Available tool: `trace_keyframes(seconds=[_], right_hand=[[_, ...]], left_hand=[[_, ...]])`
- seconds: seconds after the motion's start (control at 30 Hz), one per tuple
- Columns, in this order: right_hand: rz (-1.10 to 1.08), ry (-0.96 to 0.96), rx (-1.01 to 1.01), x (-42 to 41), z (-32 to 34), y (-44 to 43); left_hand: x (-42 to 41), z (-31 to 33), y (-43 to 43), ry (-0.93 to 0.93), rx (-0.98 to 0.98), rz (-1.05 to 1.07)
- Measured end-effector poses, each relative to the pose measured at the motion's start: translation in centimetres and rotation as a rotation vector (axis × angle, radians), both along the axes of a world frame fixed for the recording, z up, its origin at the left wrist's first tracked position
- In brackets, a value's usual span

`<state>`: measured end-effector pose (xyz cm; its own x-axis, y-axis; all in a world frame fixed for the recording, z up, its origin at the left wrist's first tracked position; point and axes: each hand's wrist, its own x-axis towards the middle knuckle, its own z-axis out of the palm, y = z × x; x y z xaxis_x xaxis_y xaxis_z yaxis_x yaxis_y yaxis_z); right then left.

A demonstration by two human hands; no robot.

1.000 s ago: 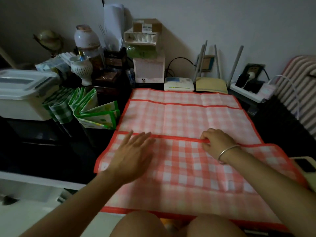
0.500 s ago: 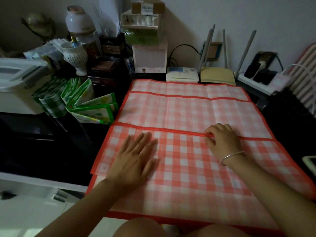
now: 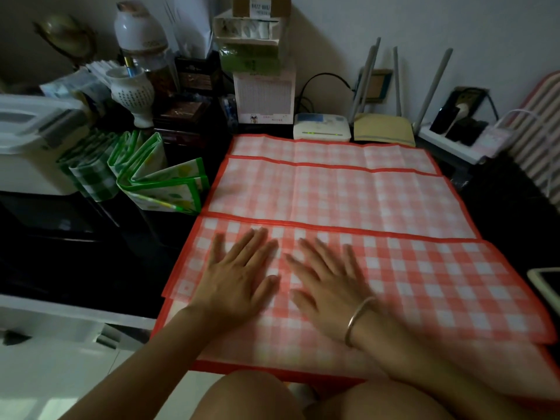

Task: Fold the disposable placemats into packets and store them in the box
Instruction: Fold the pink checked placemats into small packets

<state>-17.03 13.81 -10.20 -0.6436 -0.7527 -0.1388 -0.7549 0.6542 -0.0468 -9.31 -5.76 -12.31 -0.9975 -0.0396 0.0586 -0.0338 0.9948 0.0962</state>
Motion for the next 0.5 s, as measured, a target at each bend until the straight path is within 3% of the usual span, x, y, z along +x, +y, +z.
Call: trace_keyframes(seconds=[0.1, 0.27, 0.4, 0.5], right_hand=[[-0.089, 0.028, 0.042, -1.0, -0.6, 3.3], [-0.665, 0.018, 0.121, -4.4, -1.1, 12.2], [-0.687, -0.022, 0.120, -4.9, -1.2, 12.6], [-0.677, -0.013, 0.102, -4.9, -1.3, 12.6]], left_hand=[[0.0, -0.1, -0.1, -0.016, -0.011, 0.028], [-0.3, -0.1, -0.3, 0.019, 0.075, 0.023], [-1.3, 1.2, -0.4, -0.094, 0.181, 0.102], [-2.3, 3.1, 0.6, -0.179, 0.043, 0.127]])
